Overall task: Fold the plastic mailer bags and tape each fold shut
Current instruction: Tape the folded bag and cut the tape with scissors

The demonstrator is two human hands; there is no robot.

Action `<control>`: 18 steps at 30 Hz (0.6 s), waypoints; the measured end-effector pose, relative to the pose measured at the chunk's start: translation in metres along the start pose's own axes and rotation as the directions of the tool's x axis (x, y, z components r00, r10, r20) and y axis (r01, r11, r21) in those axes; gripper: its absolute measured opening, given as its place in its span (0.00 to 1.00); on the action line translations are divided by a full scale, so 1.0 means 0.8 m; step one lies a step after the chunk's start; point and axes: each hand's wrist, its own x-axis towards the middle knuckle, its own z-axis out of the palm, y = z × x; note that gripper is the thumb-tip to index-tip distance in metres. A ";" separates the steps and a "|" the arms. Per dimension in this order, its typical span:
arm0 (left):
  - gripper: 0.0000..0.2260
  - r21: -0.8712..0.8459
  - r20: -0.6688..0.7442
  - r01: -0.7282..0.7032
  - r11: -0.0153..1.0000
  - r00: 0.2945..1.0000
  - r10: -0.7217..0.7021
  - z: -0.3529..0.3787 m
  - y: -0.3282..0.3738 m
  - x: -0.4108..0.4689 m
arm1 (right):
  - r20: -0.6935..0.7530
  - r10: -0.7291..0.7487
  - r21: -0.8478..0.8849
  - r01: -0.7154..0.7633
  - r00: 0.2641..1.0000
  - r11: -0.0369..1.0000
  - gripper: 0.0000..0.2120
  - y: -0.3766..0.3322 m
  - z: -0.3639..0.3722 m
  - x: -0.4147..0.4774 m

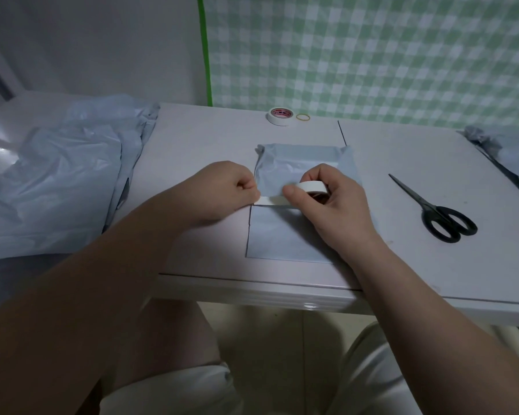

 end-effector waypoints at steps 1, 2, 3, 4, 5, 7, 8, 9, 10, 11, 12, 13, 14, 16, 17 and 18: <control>0.09 0.008 0.002 -0.006 1.000 1.000 0.006 0.000 0.000 0.000 | 0.003 -0.005 -0.009 0.005 1.000 1.000 0.11 0.001 0.000 0.000; 0.08 0.018 0.003 -0.012 1.000 1.000 0.012 0.000 0.000 0.000 | 0.005 -0.008 -0.014 0.008 1.000 1.000 0.12 0.002 0.001 0.001; 0.08 0.027 0.002 -0.018 0.999 1.000 0.018 0.000 0.000 0.000 | 0.008 -0.009 -0.014 0.009 1.000 1.000 0.12 0.002 0.001 0.001; 0.08 0.033 0.001 -0.020 0.999 1.000 0.020 0.000 0.000 0.000 | 0.011 -0.008 -0.009 0.008 1.000 1.000 0.12 0.003 0.001 0.001; 0.08 0.037 0.001 -0.022 0.999 1.000 0.022 0.000 0.000 0.001 | 0.014 -0.008 -0.005 0.008 1.000 1.000 0.12 0.004 0.001 0.001; 0.07 0.053 0.000 -0.026 0.998 1.000 0.026 0.001 -0.001 0.001 | 0.025 -0.015 -0.002 0.015 1.000 1.000 0.12 0.004 0.002 0.001; 0.07 0.063 0.000 -0.029 0.998 1.000 0.029 0.002 -0.001 0.002 | 0.033 -0.022 -0.004 0.022 0.999 1.000 0.12 0.004 0.002 0.001; 0.07 0.070 0.000 -0.031 0.997 1.000 0.032 0.002 -0.002 0.002 | 0.039 -0.030 -0.007 0.030 0.999 1.000 0.12 0.003 0.002 0.001; 0.07 0.074 -0.001 -0.032 0.997 0.999 0.032 0.003 -0.002 0.003 | 0.042 -0.036 -0.008 0.036 0.998 0.999 0.12 0.003 0.002 0.001; 0.07 0.076 -0.001 -0.031 0.997 0.999 0.032 0.003 -0.002 0.003 | 0.045 -0.039 -0.008 0.039 0.998 0.999 0.12 0.004 0.002 0.001; 0.07 0.081 0.001 -0.030 0.996 1.000 0.030 0.003 -0.003 0.003 | 0.046 -0.040 -0.005 0.041 0.998 0.999 0.12 0.004 0.002 0.001; 0.06 0.089 0.005 -0.030 0.996 1.000 0.030 0.003 -0.003 0.004 | 0.049 -0.042 -0.002 0.043 0.998 0.999 0.12 0.004 0.002 0.001; 0.06 0.099 0.009 -0.030 0.995 1.000 0.030 0.003 -0.004 0.004 | 0.054 -0.046 0.002 0.046 0.998 0.999 0.12 0.004 0.002 0.000; 0.06 0.117 0.013 -0.032 0.993 0.999 0.031 0.004 -0.004 0.005 | 0.064 -0.049 0.013 0.049 0.997 0.999 0.12 0.005 0.002 0.001; 0.06 0.123 0.012 -0.034 0.992 0.999 0.033 0.004 -0.005 0.006 | 0.068 -0.050 0.014 0.049 0.996 0.999 0.12 0.005 0.002 0.001; 0.06 0.129 0.012 -0.036 0.991 0.999 0.035 0.004 -0.004 0.006 | 0.071 -0.052 0.012 0.051 0.996 0.999 0.12 0.005 0.002 0.001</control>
